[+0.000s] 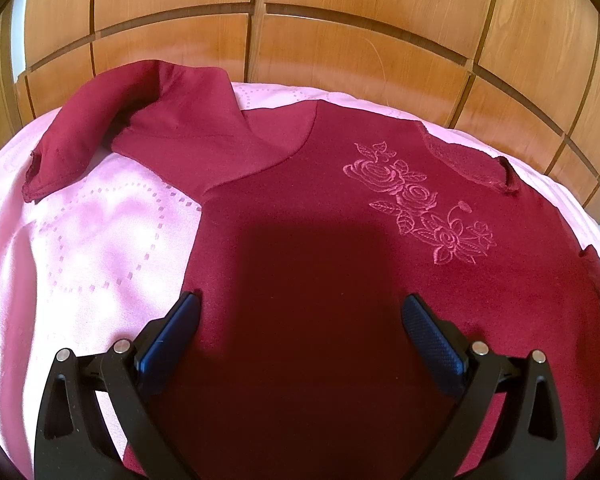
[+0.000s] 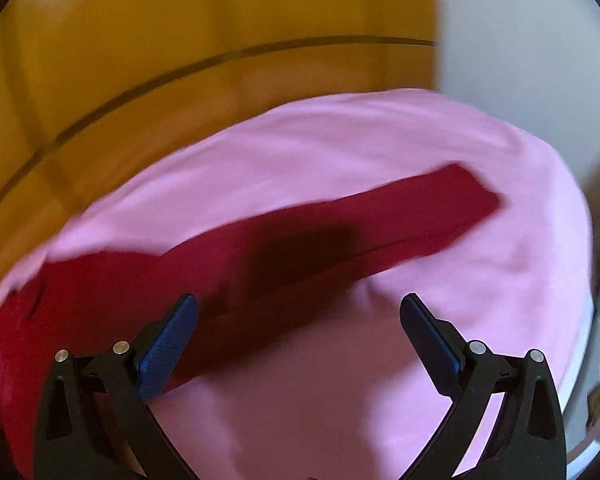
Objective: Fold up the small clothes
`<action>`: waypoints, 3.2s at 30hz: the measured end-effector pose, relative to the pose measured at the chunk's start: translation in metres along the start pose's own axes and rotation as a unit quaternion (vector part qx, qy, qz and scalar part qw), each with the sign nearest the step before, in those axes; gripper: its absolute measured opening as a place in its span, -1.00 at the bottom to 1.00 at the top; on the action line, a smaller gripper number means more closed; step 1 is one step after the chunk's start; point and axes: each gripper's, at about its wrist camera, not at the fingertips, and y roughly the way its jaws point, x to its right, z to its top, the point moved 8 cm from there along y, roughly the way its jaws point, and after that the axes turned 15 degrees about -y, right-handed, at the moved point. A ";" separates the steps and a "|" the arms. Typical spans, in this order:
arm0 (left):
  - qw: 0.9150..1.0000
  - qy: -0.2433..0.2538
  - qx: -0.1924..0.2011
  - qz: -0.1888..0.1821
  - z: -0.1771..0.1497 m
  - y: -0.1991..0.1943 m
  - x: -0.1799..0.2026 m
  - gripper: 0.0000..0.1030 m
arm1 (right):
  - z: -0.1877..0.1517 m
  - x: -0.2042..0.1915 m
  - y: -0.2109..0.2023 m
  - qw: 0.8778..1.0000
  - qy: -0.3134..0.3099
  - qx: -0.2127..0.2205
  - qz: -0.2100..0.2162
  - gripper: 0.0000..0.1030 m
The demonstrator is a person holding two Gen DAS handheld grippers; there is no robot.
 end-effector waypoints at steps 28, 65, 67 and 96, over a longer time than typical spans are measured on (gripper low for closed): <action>0.995 -0.088 -0.020 -0.045 0.035 -0.019 -0.040 0.96 | -0.063 -0.187 -0.022 0.979 -0.176 0.000 0.107 0.94; 0.976 -0.191 0.043 0.095 0.133 0.015 -0.200 0.64 | -0.065 -0.188 -0.021 0.979 -0.176 -0.001 0.106 0.94; 0.976 -0.198 0.046 0.082 0.135 0.016 -0.200 0.64 | -0.065 -0.188 -0.021 0.979 -0.176 -0.001 0.105 0.94; 0.980 -0.184 0.069 0.014 0.177 -0.034 -0.192 -0.66 | -0.065 -0.189 -0.021 0.979 -0.177 -0.001 0.104 0.94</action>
